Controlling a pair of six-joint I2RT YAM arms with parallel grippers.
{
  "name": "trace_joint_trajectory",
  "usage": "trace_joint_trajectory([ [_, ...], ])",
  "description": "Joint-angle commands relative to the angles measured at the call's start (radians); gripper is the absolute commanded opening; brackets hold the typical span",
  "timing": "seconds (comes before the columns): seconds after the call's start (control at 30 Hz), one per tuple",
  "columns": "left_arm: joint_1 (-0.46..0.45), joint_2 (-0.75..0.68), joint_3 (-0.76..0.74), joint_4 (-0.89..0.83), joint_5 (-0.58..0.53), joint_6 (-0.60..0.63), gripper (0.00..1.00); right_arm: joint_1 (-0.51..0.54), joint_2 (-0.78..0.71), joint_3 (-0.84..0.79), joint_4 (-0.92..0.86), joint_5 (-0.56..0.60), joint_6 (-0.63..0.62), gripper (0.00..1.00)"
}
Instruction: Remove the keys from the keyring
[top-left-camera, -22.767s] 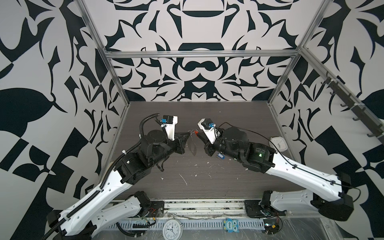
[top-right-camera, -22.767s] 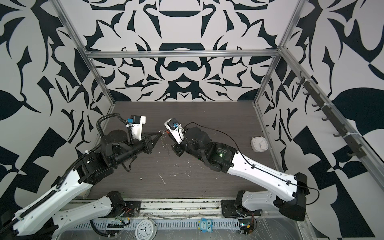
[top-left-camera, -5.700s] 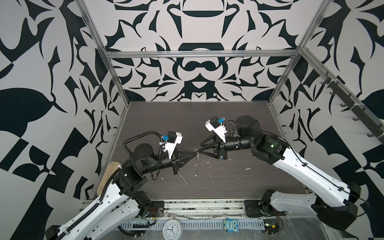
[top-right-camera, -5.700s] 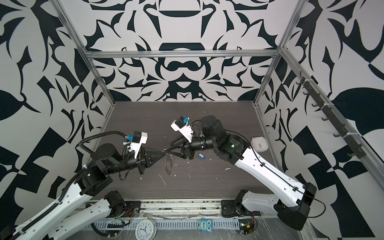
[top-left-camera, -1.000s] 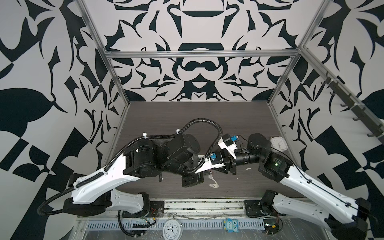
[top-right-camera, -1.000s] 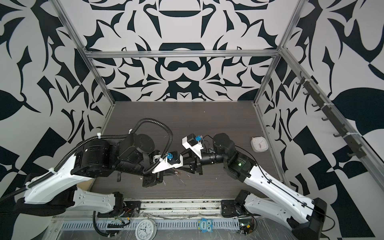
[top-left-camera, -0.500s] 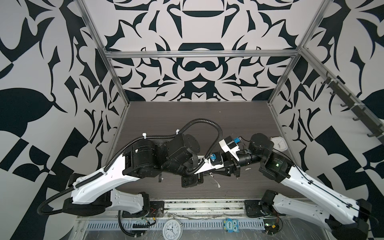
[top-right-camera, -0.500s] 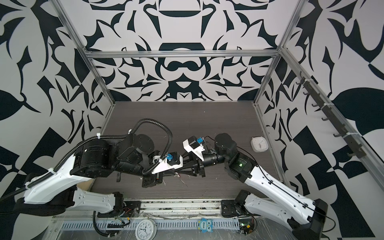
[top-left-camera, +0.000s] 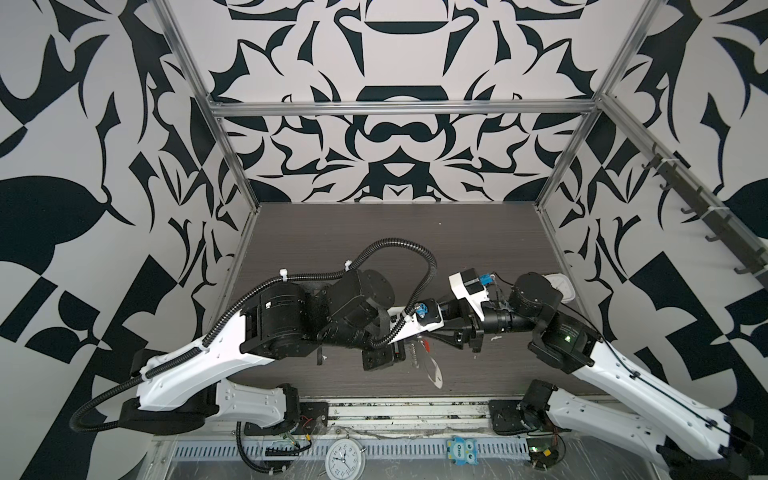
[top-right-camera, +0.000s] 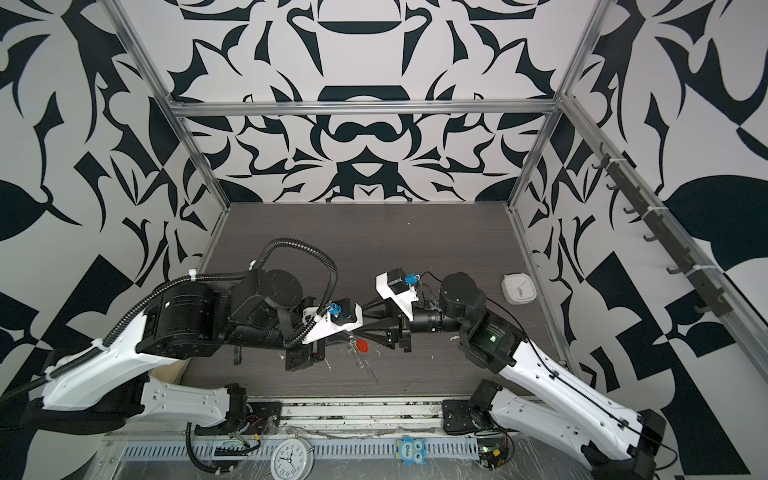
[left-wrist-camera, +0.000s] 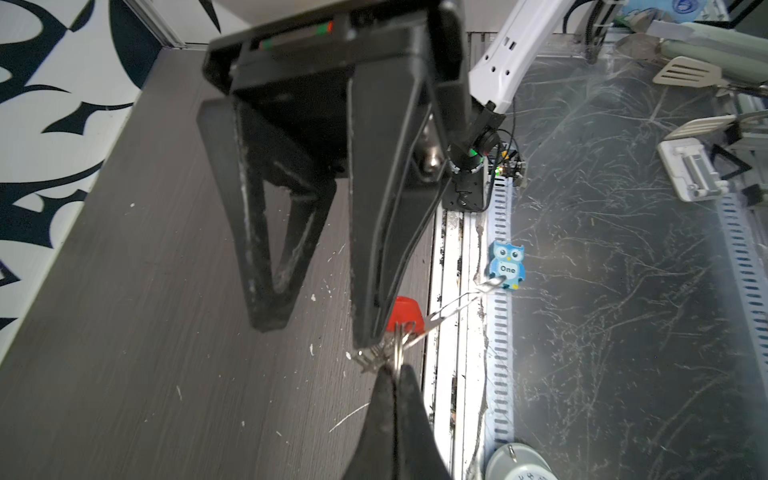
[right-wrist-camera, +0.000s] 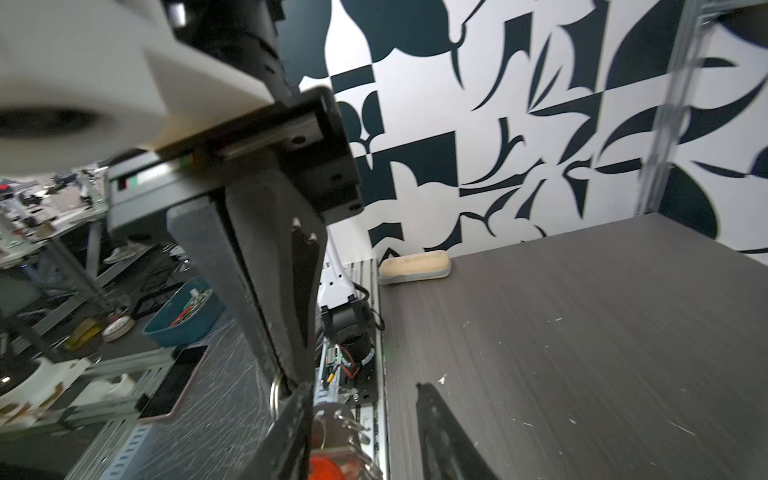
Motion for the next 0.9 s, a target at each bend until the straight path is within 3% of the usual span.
trace_joint_trajectory([
  [0.0,-0.003,-0.071,-0.097,0.184,-0.099,-0.014,0.00,0.003,-0.042,-0.018,0.048,0.163,0.023,0.44],
  [0.27,-0.018,-0.220,-0.401,0.677,-0.208,0.030,0.00,0.003,-0.096,-0.017,0.057,0.322,0.022,0.45],
  [0.6,-0.020,-0.331,-0.635,1.073,-0.293,0.035,0.00,0.003,-0.146,0.003,0.041,0.459,0.025,0.44],
  [0.7,-0.020,-0.350,-0.680,1.171,-0.332,0.030,0.00,0.004,-0.165,0.006,0.035,0.489,0.027,0.44],
  [0.87,-0.020,-0.324,-0.661,1.185,-0.403,-0.052,0.00,0.004,-0.161,0.020,0.007,0.534,0.041,0.45],
])
